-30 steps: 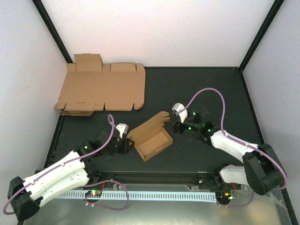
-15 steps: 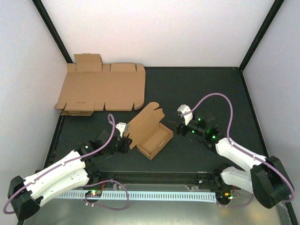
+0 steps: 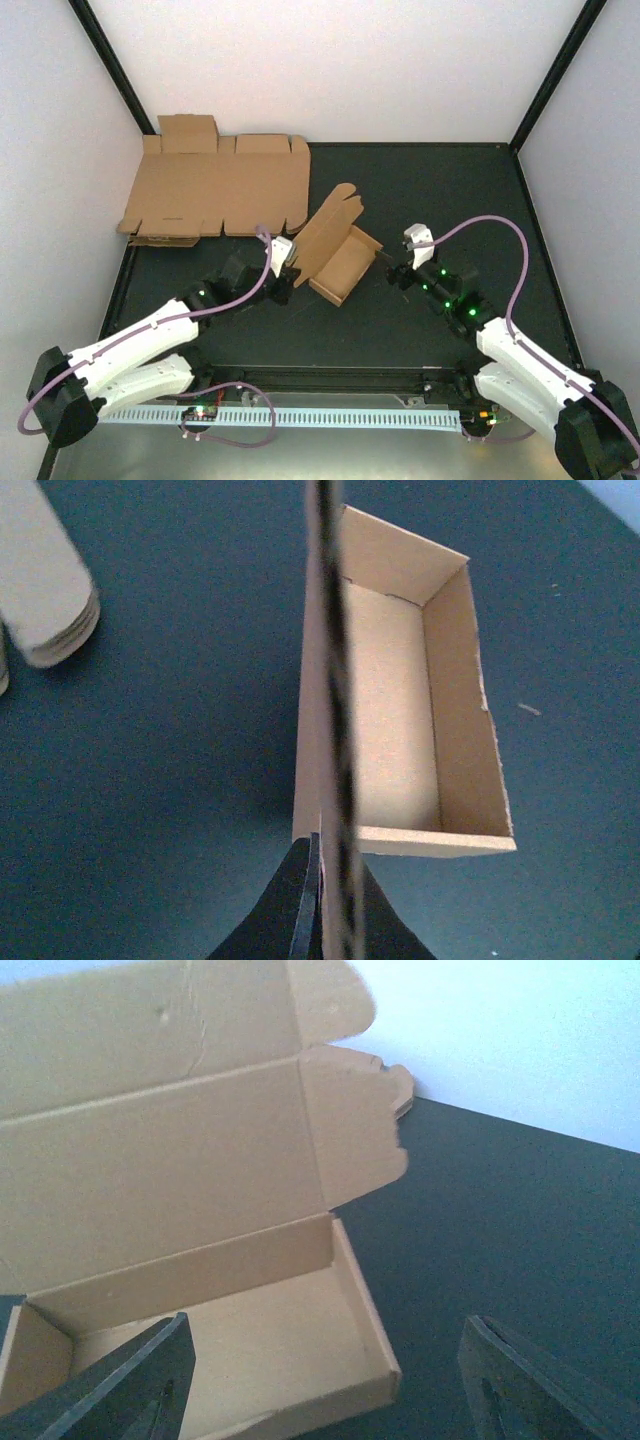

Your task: Fold the paper box

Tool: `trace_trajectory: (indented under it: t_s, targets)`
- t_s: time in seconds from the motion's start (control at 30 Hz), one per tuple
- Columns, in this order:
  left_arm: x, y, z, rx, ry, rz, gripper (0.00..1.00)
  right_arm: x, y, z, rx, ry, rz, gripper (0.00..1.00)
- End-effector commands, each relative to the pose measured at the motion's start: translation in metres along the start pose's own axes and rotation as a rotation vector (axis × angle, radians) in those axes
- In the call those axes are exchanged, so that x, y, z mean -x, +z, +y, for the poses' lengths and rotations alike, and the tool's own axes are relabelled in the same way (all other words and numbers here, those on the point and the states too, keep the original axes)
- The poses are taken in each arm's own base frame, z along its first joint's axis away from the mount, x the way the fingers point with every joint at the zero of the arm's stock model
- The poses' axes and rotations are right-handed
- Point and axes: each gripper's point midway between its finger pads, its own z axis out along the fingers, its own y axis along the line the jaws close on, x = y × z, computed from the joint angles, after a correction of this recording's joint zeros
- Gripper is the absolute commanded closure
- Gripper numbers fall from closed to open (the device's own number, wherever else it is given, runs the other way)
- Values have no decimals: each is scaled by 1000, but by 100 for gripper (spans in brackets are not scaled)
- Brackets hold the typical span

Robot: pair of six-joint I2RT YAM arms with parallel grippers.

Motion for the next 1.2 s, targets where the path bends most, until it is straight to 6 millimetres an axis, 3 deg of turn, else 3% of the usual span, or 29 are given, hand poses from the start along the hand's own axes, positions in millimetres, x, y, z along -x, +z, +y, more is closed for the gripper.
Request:
trace_trajectory:
  t_s: [0.0, 0.23, 0.47, 0.73, 0.93, 1.17]
  targets:
    - [42, -11, -31, -131, 129, -75, 98, 4, 3, 1, 33, 26, 13, 24]
    - [51, -38, -61, -275, 239, -14, 98, 48, 6, 14, 143, -10, -60, 23]
    - [51, -55, -69, -311, 303, 20, 98, 78, -6, 13, 119, -33, -29, 23]
    - [63, -73, -51, -180, 358, 47, 98, 73, -27, 3, 28, -48, 11, 23]
    - [56, -82, -54, -209, 405, 77, 98, 73, -37, 22, 130, -58, 41, 29]
    - [51, -92, -43, -158, 448, 87, 98, 67, -48, 24, 125, -106, 44, 30]
